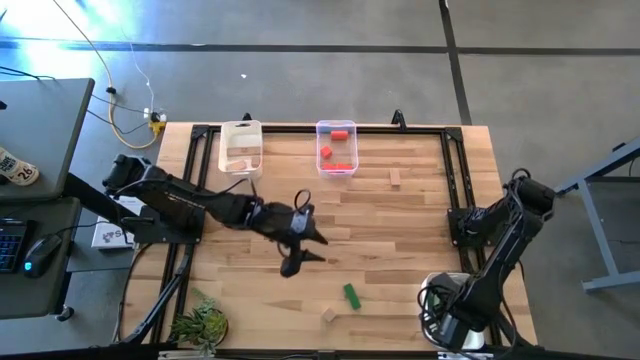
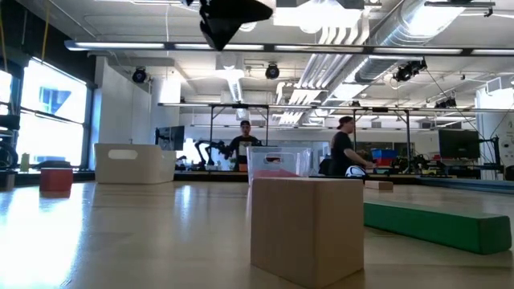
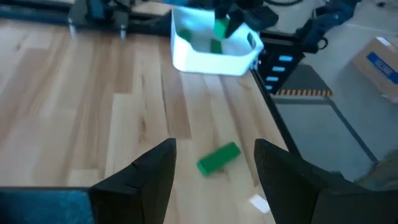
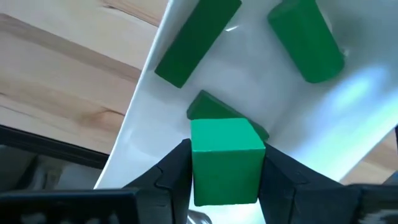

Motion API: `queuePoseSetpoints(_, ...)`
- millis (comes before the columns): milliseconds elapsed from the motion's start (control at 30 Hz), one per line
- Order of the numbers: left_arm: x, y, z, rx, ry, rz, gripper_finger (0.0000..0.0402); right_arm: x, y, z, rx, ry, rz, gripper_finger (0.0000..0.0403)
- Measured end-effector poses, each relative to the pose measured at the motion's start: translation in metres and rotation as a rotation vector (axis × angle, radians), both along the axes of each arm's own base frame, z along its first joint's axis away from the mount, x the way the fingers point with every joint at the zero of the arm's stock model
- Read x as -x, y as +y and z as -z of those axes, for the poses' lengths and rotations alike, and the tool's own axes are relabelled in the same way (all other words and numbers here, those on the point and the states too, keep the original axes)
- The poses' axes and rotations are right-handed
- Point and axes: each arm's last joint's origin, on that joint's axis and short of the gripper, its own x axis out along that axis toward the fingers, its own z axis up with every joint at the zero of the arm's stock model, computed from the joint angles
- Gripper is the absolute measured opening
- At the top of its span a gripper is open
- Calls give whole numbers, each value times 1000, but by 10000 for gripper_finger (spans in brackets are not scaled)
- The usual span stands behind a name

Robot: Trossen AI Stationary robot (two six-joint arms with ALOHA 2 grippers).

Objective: Sort & place blocks by color
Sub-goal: Put the green block into the bottom white bin, then put the brown block into the top white bin

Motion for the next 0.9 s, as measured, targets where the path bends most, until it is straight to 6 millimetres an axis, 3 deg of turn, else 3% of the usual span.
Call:
queuePoseSetpoints(200,6,-13,7,33,92,-126,204,1,-2,0,16,6,-45,172)
queuePoseSetpoints(467,18,-12,19,14,245,-306,204,3,-5,0,49,14,-57,219)
queuePoseSetpoints(700,29,10,11,-41,268,-468,204,-2,-14,-11,21,-24,-24,217)
queuePoseSetpoints(900,43,49,-9,-24,215,-624,204,-12,-34,-30,51,-168,46,209)
